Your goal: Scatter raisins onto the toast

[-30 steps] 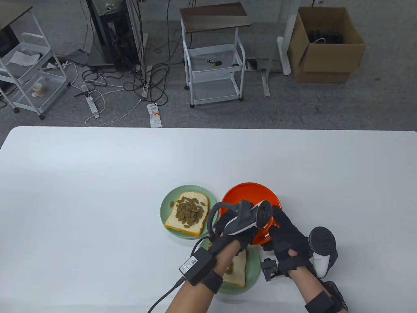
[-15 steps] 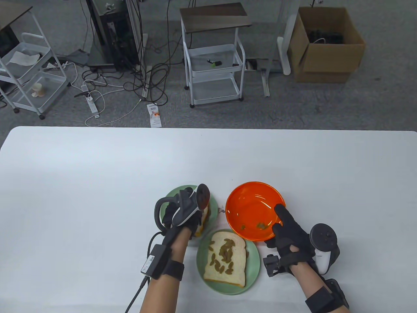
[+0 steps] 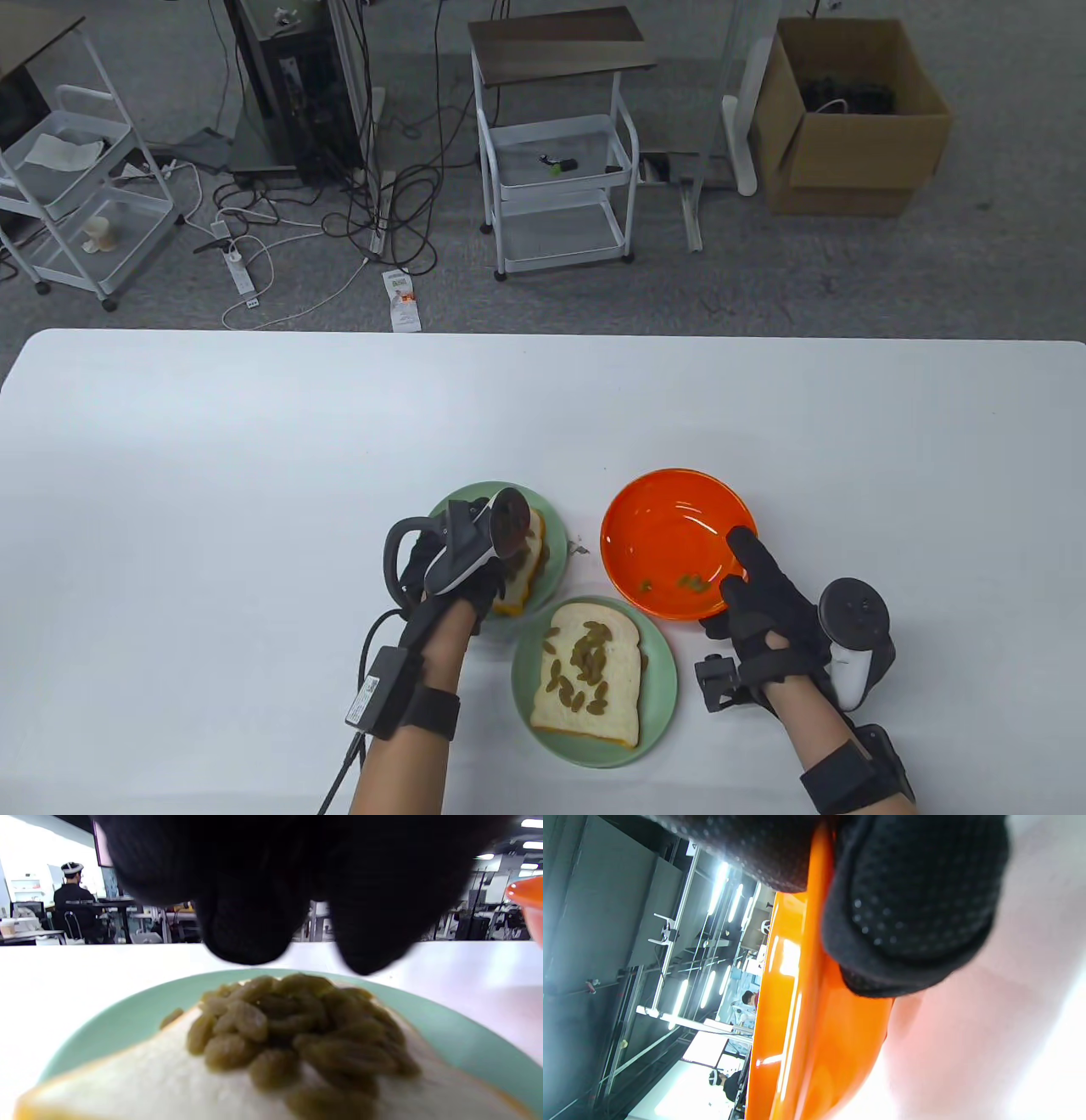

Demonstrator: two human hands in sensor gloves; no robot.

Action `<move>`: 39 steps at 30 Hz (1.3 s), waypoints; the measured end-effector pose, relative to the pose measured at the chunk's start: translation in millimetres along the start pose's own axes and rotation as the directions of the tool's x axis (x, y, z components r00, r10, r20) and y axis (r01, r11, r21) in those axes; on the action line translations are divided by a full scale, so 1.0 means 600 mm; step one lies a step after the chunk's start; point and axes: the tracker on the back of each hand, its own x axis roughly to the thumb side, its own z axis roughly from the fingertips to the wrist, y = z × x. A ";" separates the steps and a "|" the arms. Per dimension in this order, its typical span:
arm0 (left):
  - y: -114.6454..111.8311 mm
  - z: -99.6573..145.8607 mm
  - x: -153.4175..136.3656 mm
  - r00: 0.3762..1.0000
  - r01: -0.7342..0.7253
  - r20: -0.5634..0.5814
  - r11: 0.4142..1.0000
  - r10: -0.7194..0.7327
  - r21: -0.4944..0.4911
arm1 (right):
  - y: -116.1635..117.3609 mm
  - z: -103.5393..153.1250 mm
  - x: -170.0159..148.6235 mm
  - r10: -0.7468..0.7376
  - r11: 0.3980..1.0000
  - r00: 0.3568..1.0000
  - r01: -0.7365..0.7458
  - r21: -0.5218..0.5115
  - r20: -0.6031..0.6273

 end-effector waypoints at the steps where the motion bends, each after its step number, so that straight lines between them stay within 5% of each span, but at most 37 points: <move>1: 0.003 0.005 0.000 1.000 0.007 0.010 1.000 -0.007 -0.018 | -0.002 -0.001 -0.001 -0.003 1.000 1.000 0.003 -0.004 -0.004; 7: 0.020 0.058 -0.015 0.977 -0.177 0.110 0.983 0.182 -0.057 | -0.030 -0.014 -0.007 -0.057 0.997 0.997 0.055 -0.050 -0.044; 12: -0.011 0.107 -0.033 0.905 -0.371 0.185 0.924 0.382 -0.094 | -0.062 -0.032 -0.023 -0.095 0.991 0.990 0.084 -0.109 -0.100; 21: -0.053 0.122 -0.051 0.879 -0.418 0.208 0.903 0.430 -0.100 | -0.105 -0.052 -0.057 -0.149 0.968 0.973 0.107 -0.228 -0.178; 31: -0.068 0.119 -0.077 0.882 -0.424 0.193 0.902 0.431 -0.075 | -0.112 -0.064 -0.072 -0.214 0.963 0.947 0.164 -0.213 -0.238; 35: -0.068 0.118 -0.073 0.891 -0.403 0.194 0.912 0.411 -0.083 | -0.119 -0.062 -0.060 -0.057 0.988 0.979 0.027 -0.153 -0.196; 39: -0.061 0.120 -0.069 0.883 -0.414 0.210 0.907 0.421 -0.078 | -0.125 -0.047 -0.029 0.145 0.955 0.982 -0.171 -0.241 -0.120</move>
